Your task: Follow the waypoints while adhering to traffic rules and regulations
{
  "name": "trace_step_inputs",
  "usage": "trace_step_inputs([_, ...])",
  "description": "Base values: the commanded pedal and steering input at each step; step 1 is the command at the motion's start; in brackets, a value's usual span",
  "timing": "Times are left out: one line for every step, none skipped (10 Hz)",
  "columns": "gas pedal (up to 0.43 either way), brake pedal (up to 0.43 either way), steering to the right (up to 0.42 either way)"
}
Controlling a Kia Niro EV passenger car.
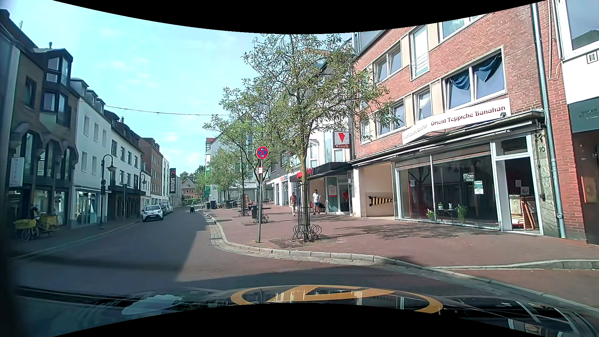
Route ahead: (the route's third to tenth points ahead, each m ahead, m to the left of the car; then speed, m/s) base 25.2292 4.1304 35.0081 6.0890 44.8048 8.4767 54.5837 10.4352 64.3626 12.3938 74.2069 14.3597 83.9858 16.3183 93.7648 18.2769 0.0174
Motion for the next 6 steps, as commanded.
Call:
trace_step_inputs([0.0, 0.159, -0.008])
trace_step_inputs([0.0, 0.122, -0.016])
trace_step_inputs([0.0, 0.104, -0.028])
trace_step_inputs([0.0, 0.091, -0.039])
trace_step_inputs([0.0, 0.098, -0.05])
trace_step_inputs([0.0, 0.11, -0.055])
